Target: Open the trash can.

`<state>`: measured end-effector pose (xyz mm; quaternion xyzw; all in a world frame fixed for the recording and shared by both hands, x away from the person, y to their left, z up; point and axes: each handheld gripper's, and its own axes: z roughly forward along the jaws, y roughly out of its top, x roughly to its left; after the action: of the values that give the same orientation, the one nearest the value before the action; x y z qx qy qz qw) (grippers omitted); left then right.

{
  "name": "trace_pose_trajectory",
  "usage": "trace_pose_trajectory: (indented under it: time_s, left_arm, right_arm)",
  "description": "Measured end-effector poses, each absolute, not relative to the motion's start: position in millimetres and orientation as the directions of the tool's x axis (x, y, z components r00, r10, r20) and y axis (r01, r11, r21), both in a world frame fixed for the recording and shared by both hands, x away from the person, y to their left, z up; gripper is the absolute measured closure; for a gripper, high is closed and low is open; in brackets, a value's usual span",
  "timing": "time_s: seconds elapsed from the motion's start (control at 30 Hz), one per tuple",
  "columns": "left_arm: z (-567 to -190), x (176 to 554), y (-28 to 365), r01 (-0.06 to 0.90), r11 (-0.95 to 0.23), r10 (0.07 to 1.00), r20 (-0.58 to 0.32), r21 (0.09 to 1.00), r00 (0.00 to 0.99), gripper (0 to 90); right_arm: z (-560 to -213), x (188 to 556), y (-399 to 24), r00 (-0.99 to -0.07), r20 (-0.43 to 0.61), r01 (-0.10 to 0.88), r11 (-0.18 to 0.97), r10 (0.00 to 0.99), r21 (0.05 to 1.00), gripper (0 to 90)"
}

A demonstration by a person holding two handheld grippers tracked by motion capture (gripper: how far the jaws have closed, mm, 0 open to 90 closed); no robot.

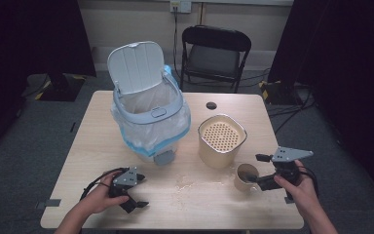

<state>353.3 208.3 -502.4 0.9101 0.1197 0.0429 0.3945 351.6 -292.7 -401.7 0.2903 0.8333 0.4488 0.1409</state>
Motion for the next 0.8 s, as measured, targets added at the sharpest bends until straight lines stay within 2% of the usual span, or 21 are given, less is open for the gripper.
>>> trace_pose_trajectory:
  time_s: [0.27, 0.33, 0.47, 0.8]
  left_arm:
    - [-502, 353, 208, 0.184, -0.660, 0.252, -0.017, 0.729, 0.968, 5.2]
    - [-502, 353, 208, 0.184, -0.660, 0.252, -0.016, 0.729, 0.968, 5.2]
    - [-502, 353, 208, 0.184, -0.660, 0.251, -0.016, 0.728, 0.968, 5.1]
    - [-502, 353, 208, 0.184, -0.660, 0.252, -0.017, 0.729, 0.968, 5.1]
  right_arm:
    - [-416, 351, -299, -0.773, 0.034, 0.378, 0.417, 0.633, 0.826, 15.3]
    - [-421, 350, -303, -0.753, 0.063, 0.400, 0.379, 0.655, 0.834, 14.6]
    - [-429, 350, -309, -0.768, 0.125, 0.420, 0.346, 0.628, 0.839, 14.5]
    - [-441, 348, -314, -0.766, 0.126, 0.427, 0.352, 0.631, 0.833, 14.4]
